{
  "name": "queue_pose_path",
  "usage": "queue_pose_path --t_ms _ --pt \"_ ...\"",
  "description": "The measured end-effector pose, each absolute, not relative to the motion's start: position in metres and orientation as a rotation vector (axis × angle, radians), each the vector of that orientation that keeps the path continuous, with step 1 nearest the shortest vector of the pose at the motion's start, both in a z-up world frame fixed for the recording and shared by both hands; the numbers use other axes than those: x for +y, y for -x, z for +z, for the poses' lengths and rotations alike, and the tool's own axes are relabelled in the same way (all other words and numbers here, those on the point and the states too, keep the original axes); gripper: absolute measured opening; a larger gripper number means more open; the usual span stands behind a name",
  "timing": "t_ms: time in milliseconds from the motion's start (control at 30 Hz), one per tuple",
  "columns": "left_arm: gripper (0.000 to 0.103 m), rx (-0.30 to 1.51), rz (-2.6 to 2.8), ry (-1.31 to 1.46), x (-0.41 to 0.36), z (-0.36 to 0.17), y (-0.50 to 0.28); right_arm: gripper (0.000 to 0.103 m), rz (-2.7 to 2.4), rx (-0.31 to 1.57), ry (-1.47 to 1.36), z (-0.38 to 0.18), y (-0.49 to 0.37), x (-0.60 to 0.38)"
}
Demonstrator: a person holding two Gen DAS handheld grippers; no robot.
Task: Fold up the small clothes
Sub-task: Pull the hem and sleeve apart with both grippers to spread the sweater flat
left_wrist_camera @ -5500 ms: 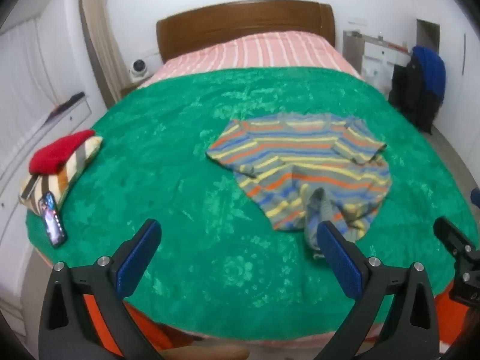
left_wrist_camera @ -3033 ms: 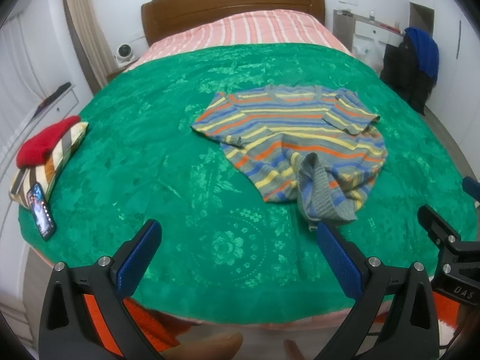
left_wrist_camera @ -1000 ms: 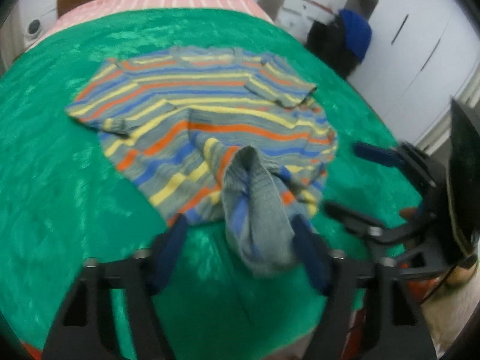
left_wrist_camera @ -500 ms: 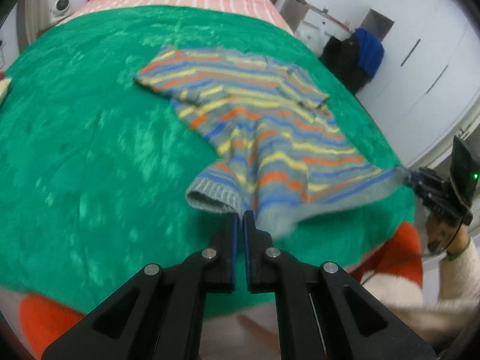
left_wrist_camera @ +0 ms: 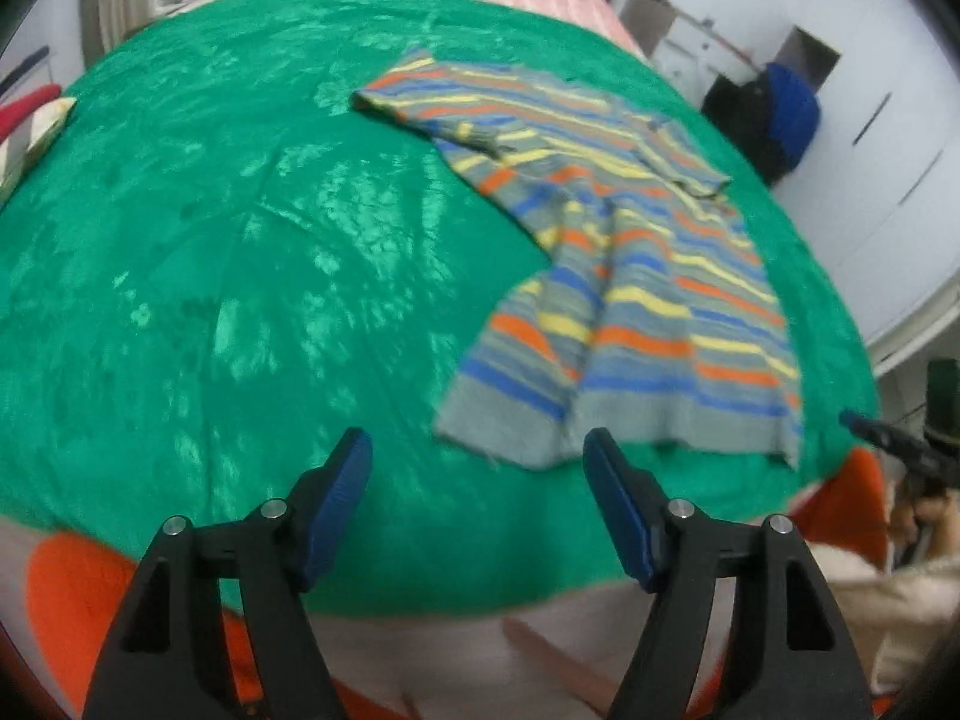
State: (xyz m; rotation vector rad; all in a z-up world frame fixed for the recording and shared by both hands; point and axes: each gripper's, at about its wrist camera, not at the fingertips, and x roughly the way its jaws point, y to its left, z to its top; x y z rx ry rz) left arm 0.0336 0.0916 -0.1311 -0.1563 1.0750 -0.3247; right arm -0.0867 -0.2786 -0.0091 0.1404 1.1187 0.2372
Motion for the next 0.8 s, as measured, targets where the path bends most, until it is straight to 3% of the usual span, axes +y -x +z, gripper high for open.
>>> queue_pose_path --t_ms 67,133,167,200,233,533,800 --pt "0.07 1.088 -0.277 0.057 0.078 -0.149 -0.051 0.056 0.268 1.14 -0.223 -0.031 0.08 -0.268" --pt "0.051 1.126 -0.282 -0.005 0.067 -0.166 -0.058 0.052 0.286 1.178 -0.245 -0.056 0.07 -0.251" --pt "0.035 1.127 -0.3 -0.017 0.062 -0.169 -0.06 0.039 0.308 1.2 -0.248 -0.069 0.065 -0.243" --pt "0.004 1.118 -0.336 -0.029 0.057 -0.167 -0.058 0.028 0.318 1.211 -0.245 -0.076 0.061 -0.238" --pt "0.004 1.128 -0.368 -0.032 0.054 -0.163 -0.056 0.006 0.314 1.213 -0.235 -0.077 0.059 -0.235" --pt "0.003 1.065 -0.418 0.127 0.106 -0.097 0.0 0.006 0.202 1.083 -0.184 0.032 0.097 -0.291" --pt "0.002 1.222 -0.278 -0.008 0.085 -0.17 -0.001 0.006 0.068 1.268 -0.106 -0.052 0.086 -0.287"
